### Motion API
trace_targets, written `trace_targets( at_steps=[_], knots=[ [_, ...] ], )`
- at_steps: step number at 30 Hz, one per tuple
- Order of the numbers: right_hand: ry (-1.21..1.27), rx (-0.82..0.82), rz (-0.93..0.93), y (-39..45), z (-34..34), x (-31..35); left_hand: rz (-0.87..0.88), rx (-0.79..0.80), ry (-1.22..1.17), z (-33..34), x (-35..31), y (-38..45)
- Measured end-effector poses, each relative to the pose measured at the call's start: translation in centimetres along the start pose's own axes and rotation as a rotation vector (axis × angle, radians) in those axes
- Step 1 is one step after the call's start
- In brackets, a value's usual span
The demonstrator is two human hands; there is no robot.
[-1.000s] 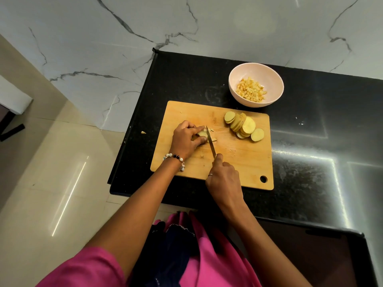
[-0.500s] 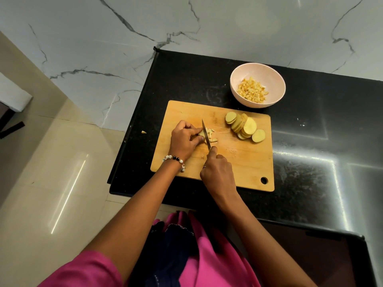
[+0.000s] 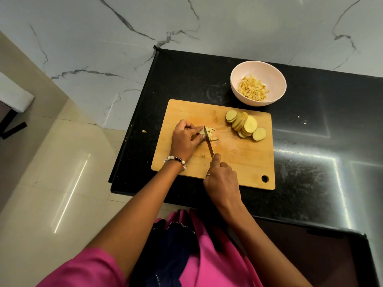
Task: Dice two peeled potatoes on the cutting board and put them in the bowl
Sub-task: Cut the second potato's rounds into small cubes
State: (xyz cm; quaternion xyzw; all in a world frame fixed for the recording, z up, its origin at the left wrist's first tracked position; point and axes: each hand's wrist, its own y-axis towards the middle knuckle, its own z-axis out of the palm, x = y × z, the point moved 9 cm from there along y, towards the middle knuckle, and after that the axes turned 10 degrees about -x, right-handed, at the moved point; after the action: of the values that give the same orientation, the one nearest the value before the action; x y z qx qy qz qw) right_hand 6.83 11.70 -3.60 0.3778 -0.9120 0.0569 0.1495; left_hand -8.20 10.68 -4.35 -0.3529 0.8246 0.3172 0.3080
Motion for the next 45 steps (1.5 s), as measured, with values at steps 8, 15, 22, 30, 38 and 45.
trace_targets(
  at_steps=[8, 15, 22, 30, 38, 45],
  knots=[
    [0.055, -0.041, 0.003, 2.0, -0.3, 0.3, -0.046, 0.007, -0.046, -0.6, 0.7, 0.3],
    [-0.06, -0.071, -0.062, 2.8, 0.1, 1.2, -0.076, -0.065, -0.037, -0.8, 0.7, 0.5],
    [-0.1, -0.053, -0.115, 0.7, 0.1, 1.2, -0.095, -0.081, -0.049, -0.8, 0.8, 0.4],
    [0.05, -0.073, -0.002, 0.0, -1.0, -0.8, -0.142, 0.018, -0.109, -0.9, 1.4, 0.7],
    [-0.097, -0.167, -0.116, -0.3, -1.9, -1.0, -0.471, -0.183, -0.458, -2.4, 4.5, 0.1],
    [-0.192, -0.215, -0.162, 2.0, -2.8, -5.5, -0.505, -0.23, -0.457, -2.4, 4.5, 0.1]
  ],
)
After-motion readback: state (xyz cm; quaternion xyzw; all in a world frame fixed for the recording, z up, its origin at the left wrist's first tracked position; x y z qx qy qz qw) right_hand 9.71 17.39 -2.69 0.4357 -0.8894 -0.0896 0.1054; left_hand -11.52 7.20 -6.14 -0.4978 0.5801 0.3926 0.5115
